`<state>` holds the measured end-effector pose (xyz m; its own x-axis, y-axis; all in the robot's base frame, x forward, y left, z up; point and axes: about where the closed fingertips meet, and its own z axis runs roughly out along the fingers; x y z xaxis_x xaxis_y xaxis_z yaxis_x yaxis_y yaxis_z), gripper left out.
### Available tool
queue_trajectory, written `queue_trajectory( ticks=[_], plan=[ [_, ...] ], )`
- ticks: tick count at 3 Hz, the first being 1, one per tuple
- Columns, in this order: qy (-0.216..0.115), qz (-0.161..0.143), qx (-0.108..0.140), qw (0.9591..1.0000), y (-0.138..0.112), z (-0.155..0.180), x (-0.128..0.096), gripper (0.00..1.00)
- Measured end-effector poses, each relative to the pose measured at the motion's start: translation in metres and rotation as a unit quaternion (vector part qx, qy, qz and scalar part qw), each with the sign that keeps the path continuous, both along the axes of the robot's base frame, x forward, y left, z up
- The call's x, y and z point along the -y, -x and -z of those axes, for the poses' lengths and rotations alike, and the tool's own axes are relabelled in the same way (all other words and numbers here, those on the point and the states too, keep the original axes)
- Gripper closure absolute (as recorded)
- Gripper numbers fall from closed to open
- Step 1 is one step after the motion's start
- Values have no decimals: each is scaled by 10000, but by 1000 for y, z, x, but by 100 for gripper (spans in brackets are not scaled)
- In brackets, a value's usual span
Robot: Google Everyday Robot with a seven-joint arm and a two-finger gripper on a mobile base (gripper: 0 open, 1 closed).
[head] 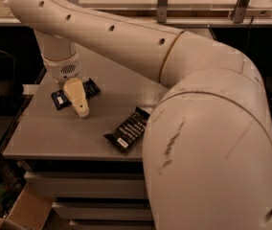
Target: Pick rxbar blueberry
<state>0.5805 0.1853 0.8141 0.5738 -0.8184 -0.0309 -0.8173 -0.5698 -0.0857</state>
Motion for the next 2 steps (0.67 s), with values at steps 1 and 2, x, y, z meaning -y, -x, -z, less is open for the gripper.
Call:
queue_trajectory(
  ticks=[1, 2],
  plan=[
    [7, -18, -1, 10000, -4, 1, -1, 41],
    [7, -19, -1, 10000, -4, -7, -1, 63]
  ],
)
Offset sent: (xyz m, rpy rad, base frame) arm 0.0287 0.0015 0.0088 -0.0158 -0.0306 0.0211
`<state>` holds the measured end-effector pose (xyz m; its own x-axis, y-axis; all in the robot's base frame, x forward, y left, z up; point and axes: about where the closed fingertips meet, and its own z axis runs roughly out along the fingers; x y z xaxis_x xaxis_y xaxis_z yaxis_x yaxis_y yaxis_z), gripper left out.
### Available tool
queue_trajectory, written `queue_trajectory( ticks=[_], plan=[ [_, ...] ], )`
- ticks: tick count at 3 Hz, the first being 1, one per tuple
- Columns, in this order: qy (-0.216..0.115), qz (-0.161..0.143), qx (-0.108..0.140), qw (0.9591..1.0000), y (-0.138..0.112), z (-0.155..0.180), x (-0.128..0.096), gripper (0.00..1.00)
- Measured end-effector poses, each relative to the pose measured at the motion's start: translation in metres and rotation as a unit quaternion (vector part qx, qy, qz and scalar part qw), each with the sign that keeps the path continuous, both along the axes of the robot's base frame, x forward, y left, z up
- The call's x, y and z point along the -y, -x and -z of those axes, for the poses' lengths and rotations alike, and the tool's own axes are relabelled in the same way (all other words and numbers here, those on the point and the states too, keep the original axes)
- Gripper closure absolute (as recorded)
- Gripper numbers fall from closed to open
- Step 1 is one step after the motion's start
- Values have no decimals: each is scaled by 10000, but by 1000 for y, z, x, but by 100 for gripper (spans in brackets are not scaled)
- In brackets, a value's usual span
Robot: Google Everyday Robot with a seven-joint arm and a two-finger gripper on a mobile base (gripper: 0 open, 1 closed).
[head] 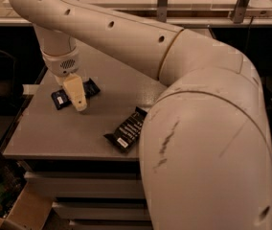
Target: Pick rxbar blueberry
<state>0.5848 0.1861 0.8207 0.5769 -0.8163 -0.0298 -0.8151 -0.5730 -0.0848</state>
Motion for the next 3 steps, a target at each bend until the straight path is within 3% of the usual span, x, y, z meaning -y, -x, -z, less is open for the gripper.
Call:
queue_trajectory(
  ticks=[1, 2, 3],
  plan=[
    [0, 0, 1, 10000, 0, -9, 0, 87],
    [0, -1, 2, 10000, 0, -13, 0, 100],
    [-6, -9, 217, 9998, -23, -20, -3, 100]
  ],
)
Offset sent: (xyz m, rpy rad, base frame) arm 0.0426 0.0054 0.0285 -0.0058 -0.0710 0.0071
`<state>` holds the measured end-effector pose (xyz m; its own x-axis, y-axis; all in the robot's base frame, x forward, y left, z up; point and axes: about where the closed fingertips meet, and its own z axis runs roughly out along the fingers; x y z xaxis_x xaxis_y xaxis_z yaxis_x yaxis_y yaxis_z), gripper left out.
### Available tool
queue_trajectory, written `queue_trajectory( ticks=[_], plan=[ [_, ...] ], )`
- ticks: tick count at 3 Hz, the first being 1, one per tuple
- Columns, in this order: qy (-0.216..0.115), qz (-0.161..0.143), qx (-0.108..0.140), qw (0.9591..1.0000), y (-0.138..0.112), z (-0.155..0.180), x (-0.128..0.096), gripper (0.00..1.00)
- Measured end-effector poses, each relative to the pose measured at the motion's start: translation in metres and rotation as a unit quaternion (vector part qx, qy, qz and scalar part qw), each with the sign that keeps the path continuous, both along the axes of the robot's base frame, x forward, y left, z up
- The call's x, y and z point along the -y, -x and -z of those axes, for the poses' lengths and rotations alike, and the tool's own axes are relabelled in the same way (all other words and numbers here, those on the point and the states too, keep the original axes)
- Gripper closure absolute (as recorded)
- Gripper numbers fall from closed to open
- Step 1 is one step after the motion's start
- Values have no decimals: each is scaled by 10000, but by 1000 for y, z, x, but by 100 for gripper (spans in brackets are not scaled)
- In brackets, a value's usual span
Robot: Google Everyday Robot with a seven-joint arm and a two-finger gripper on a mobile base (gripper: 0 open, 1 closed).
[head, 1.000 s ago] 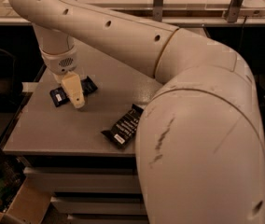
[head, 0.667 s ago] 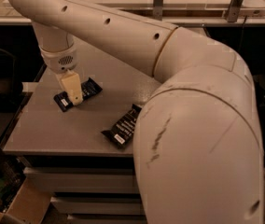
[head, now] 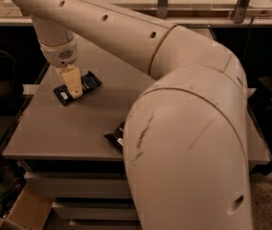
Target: Pick rxbar blueberry
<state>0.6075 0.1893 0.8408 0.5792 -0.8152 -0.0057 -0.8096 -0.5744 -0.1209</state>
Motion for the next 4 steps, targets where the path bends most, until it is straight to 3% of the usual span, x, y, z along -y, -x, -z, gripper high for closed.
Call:
queue_trajectory(
  ticks=[2, 4],
  plan=[
    [-136, 71, 530, 9985, -38, -39, 4, 100],
    [-282, 25, 745, 9968, -47, -65, 4, 100]
  ],
)
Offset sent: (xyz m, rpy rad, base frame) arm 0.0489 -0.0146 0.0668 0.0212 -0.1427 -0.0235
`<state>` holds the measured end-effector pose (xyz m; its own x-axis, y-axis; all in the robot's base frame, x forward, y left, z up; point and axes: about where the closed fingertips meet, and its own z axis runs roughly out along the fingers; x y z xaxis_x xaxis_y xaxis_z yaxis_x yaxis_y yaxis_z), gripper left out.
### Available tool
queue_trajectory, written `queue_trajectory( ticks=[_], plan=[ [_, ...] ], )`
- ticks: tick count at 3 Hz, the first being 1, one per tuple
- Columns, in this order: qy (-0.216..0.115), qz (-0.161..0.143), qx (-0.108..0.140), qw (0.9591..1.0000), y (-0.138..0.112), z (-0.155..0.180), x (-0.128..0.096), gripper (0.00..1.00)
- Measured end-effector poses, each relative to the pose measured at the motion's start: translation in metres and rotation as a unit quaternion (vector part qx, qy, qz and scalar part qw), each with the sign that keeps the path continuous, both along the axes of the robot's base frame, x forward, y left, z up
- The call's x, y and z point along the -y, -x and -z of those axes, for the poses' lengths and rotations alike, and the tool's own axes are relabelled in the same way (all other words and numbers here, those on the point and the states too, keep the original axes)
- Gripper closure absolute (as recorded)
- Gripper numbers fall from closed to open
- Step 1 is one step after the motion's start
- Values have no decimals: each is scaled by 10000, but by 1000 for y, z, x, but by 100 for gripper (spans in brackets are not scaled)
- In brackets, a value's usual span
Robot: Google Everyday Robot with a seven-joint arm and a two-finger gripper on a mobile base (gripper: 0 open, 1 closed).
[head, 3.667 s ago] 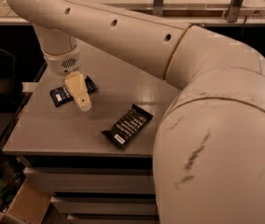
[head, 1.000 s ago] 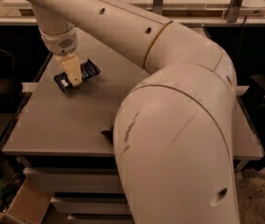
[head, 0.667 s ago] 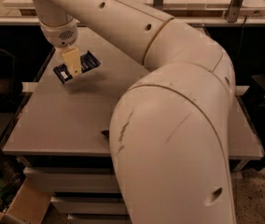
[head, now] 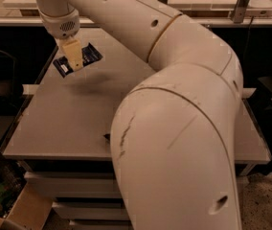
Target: Pick rxbar blueberry
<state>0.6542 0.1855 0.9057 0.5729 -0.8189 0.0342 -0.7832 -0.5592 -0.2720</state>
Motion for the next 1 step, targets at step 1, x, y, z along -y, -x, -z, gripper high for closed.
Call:
queue_trajectory(
  ticks=[1],
  plan=[
    [-66, -89, -36, 9999, 2, -4, -2, 100]
  ],
)
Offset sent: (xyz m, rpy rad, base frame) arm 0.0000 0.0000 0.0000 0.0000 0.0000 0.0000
